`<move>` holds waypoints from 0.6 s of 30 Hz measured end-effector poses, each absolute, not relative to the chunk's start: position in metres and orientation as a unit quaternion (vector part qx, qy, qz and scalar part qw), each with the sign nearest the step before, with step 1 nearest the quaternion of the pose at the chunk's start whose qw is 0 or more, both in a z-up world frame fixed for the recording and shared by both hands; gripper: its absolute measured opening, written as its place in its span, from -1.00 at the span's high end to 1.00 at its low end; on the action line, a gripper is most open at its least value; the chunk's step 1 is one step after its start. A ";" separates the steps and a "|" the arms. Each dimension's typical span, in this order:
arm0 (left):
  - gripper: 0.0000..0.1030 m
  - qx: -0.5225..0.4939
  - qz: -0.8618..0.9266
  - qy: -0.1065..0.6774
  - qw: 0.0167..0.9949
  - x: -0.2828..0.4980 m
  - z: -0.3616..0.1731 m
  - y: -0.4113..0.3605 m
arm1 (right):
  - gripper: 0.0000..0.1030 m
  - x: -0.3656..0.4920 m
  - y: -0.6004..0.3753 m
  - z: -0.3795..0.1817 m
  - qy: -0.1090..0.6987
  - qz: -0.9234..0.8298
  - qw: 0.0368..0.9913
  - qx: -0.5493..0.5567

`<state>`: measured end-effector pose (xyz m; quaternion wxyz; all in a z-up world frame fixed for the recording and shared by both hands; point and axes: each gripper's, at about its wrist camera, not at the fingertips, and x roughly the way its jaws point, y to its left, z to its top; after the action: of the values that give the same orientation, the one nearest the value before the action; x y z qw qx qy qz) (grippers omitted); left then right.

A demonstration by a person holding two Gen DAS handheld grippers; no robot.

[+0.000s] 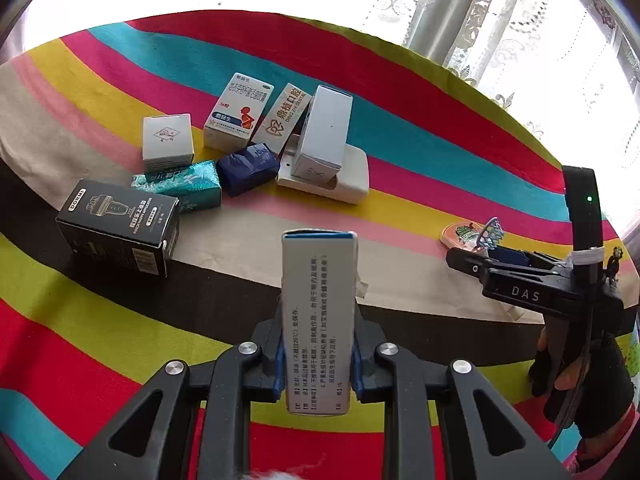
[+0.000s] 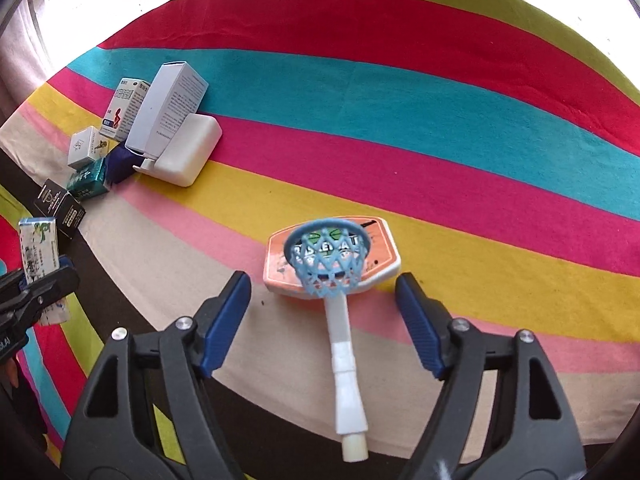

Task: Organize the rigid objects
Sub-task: 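Carry the hoop toy and the white blue-capped box over to the bin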

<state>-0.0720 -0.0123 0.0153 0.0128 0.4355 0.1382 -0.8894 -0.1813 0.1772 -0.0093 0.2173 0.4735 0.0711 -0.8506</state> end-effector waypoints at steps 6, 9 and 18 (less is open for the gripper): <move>0.51 0.437 -0.887 0.152 0.011 -0.056 0.017 -0.025 | -0.53 -0.171 0.162 -0.012 0.108 -0.858 0.192 0.464; 0.51 0.435 -0.886 0.161 0.007 -0.049 0.018 -0.032 | -0.53 -0.174 0.160 -0.012 0.104 -0.860 0.184 0.465; 0.51 0.430 -0.887 0.167 -0.013 -0.032 0.028 -0.034 | 0.07 -0.172 0.159 -0.008 0.107 -0.867 0.181 0.453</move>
<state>-0.0322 -0.0336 0.0277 -0.0126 0.4296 0.1673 -0.8873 -0.1722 0.1590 -0.0082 0.1810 0.4526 0.1071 -0.8665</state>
